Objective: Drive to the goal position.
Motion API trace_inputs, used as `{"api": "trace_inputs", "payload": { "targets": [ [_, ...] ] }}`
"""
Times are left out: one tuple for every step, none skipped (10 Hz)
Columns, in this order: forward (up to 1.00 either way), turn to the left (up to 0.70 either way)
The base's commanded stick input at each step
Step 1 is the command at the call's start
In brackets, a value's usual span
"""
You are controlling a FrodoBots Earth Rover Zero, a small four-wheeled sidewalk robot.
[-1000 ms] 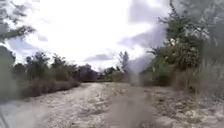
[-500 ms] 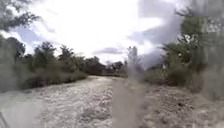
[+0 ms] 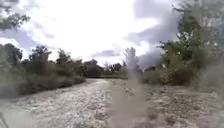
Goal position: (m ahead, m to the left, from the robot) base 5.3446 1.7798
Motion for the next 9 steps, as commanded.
{"api": "trace_inputs", "payload": {
  "targets": [
    [0.69, 0.01],
    [0.69, 0.01],
    [0.69, 0.01],
    [0.69, 0.01],
    [0.69, 0.01],
    [0.69, 0.01],
    [0.69, 0.01],
    [0.69, 0.01],
    [0.69, 0.01]
  ]
}}
